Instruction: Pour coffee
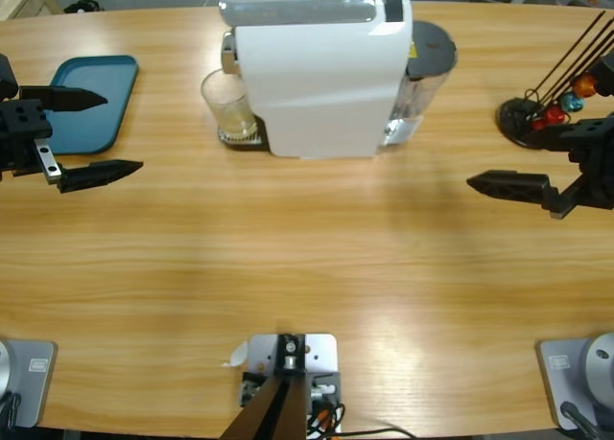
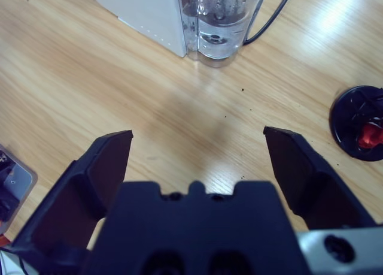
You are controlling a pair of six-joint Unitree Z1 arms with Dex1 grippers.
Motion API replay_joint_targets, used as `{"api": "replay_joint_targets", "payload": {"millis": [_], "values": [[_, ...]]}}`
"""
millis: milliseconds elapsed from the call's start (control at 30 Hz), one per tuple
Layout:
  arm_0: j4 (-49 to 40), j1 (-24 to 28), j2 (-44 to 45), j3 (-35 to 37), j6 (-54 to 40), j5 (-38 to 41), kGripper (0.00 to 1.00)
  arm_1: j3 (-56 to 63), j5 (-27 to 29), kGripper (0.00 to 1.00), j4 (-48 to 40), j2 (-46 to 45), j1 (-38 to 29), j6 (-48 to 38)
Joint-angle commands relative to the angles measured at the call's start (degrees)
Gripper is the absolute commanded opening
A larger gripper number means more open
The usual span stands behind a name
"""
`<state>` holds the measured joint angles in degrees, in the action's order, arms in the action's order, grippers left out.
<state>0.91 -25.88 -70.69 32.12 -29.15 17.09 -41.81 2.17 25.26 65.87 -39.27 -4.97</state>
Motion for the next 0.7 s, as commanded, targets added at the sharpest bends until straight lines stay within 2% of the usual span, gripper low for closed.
{"api": "replay_joint_targets", "payload": {"millis": [33,700], "values": [[0.67,-0.66,0.42,-2.32,0.49,-0.21,1.0,2.87,-0.41,1.0,-1.63,0.3,-0.63,-0.75],[2.11,-0.84,-0.16,-2.65,0.62,0.95,1.0,3.13,-0.45,1.0,-2.05,1.19,-0.63,-1.27]]}}
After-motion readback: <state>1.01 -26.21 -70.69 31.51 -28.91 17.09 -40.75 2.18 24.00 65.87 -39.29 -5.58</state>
